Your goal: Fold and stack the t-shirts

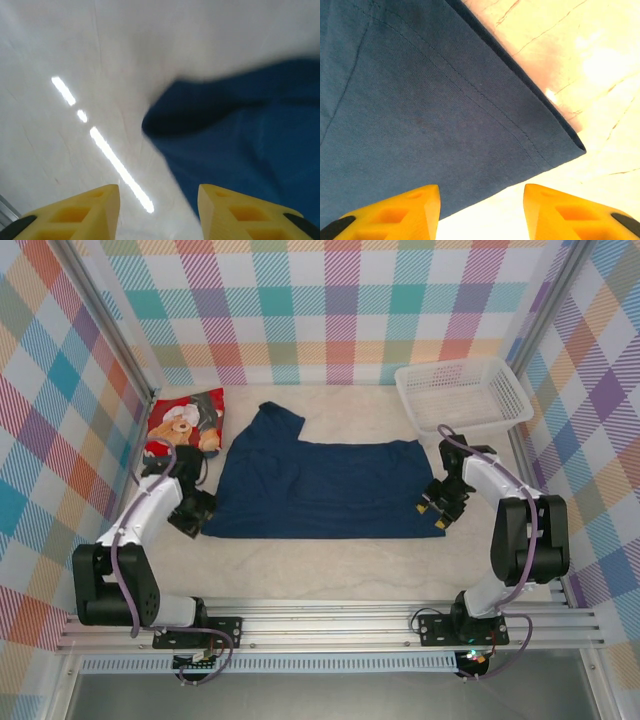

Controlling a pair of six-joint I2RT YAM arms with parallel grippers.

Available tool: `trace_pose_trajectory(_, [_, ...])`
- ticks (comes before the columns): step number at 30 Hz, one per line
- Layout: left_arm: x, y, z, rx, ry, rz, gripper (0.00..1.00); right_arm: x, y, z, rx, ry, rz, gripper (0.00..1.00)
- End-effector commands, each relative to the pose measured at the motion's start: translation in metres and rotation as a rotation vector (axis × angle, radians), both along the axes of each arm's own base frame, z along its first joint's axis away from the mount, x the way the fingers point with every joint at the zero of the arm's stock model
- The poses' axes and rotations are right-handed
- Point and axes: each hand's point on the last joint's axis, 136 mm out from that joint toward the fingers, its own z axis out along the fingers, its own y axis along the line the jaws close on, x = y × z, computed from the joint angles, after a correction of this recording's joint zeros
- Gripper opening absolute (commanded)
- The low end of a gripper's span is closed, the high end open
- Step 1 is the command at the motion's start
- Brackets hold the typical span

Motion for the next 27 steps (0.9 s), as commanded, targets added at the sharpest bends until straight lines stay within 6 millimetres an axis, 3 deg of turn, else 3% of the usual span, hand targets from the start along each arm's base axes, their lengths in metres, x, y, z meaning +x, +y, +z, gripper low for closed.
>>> trace_pose_trajectory(1, [-0.016,-0.019,-0.023,-0.111,0.034,0.076,0.50,-0.009,0.002,-0.008,0.022,0.027,0.030,0.46])
trace_pose_trajectory(4, [0.002,-0.009,-0.025,-0.093,0.011,0.066,0.52,-0.007,0.005,-0.011,0.042,0.023,0.031,0.46])
trace_pose_trajectory(8, [0.004,0.009,-0.040,-0.026,0.112,0.023,0.47,-0.006,0.005,-0.012,0.038,0.022,0.037,0.45])
trace_pose_trajectory(13, [0.032,0.017,-0.040,-0.004,-0.004,-0.003,0.48,-0.007,0.006,-0.011,0.044,0.015,0.038,0.44])
trace_pose_trajectory(19, [0.037,0.036,-0.056,0.038,0.051,-0.036,0.42,-0.008,0.002,-0.017,0.027,0.041,0.034,0.44])
trace_pose_trajectory(27, [0.032,0.039,-0.062,0.041,0.080,-0.038,0.32,-0.010,-0.008,-0.022,-0.022,0.075,0.016,0.46])
